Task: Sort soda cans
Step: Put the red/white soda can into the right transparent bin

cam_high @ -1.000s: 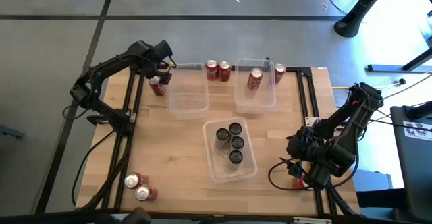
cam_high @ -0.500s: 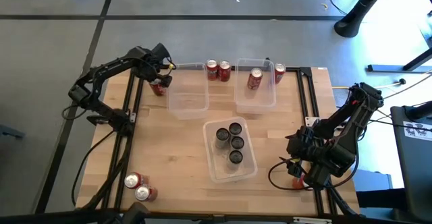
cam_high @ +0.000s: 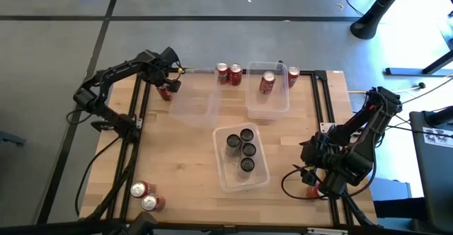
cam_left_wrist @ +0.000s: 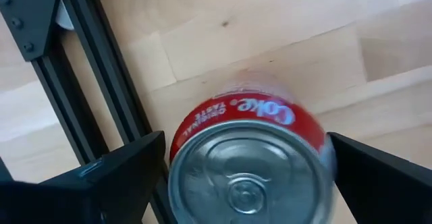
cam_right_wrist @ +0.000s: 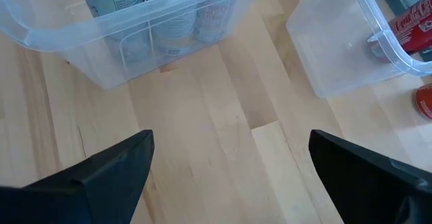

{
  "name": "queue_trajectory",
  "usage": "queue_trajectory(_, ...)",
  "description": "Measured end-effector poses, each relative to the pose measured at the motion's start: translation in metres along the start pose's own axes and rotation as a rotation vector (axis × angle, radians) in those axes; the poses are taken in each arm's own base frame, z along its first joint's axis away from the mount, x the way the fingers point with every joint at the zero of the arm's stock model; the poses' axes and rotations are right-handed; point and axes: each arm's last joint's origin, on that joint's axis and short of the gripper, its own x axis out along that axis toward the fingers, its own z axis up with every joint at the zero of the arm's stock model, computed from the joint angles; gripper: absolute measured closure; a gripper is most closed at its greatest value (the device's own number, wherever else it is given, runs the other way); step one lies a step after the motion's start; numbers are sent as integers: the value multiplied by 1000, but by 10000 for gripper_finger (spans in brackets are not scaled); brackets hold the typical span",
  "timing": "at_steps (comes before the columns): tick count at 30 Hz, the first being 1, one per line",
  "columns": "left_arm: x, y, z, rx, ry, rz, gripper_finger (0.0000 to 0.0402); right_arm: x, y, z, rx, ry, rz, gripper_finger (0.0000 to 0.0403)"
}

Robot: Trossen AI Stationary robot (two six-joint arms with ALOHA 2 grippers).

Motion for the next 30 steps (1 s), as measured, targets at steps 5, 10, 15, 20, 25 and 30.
queue_trajectory(5, 0, 0, 0, 9, 1, -2, 16, 0, 0, 0, -1, 0, -1, 11)
queue_trajectory(10, 0, 0, 0, 9, 1, -5, 40, 0, 0, 0, -1, 1, -2, 11)
queue_trajectory(15, -1, 0, 0, 12, 1, -8, 77, 0, 0, 0, -1, 1, -2, 11)
queue_trajectory(20, -1, 0, 0, 24, 1, -9, 98, 0, 0, 0, -2, 0, -2, 11)
queue_trajectory(25, -1, -1, 0, 48, 2, -9, 93, 0, 0, 0, -1, 0, -2, 11)
queue_trajectory(30, -5, -2, -4, 85, 43, 4, 98, 0, 0, 0, -2, 0, -2, 11)
